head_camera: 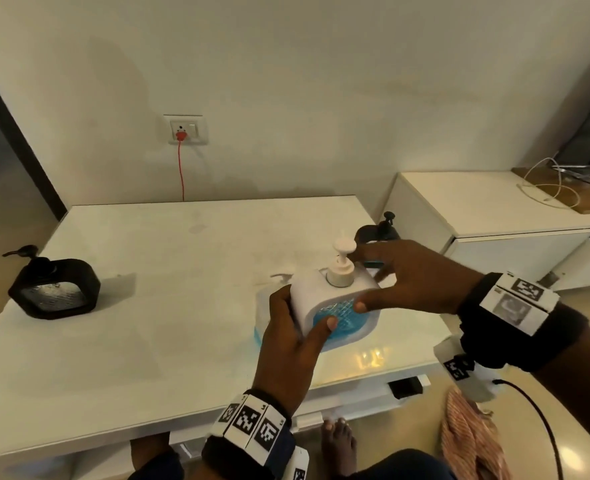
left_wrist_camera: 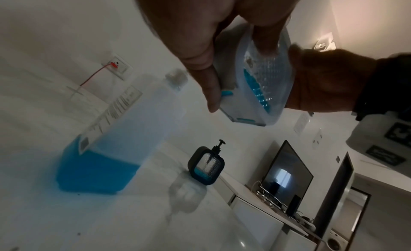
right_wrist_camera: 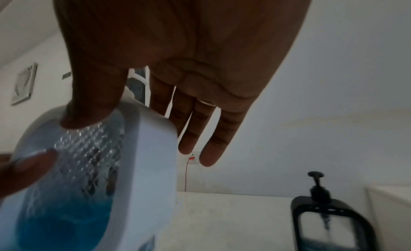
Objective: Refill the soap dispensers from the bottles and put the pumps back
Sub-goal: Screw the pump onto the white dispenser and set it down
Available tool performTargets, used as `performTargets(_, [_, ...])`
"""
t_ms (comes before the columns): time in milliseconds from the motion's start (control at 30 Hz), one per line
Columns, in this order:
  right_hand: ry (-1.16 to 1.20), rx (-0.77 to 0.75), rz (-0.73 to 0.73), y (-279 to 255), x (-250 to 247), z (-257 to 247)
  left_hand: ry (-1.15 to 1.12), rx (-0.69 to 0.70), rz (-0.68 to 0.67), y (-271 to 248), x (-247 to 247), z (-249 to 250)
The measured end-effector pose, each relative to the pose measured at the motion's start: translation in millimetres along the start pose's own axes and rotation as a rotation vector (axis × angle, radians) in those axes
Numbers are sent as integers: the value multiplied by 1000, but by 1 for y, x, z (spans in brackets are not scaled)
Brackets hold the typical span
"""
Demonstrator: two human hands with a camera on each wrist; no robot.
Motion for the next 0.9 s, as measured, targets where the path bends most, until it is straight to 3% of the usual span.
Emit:
performTargets(267, [-65, 267, -20, -40, 5, 71, 114, -168, -223, 14, 50, -34])
performTargets(567, [-18, 548, 204, 2, -8, 188, 174, -321, -369, 19, 73, -71])
performTargets(767, [111, 731, 310, 32, 15, 221, 203, -331, -387, 27, 74, -68])
performTargets(900, [141, 714, 377, 39, 25, 214, 204, -321, -386, 29, 73, -68])
Point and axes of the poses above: each hand's wrist, its own y-axis towards the middle knuckle, its own x-axis out of the palm, z = x × y, the point moved 5 cm from there along y, towards the middle knuckle, and after that the axes turned 15 degrees about -z, right-handed, at the moved point
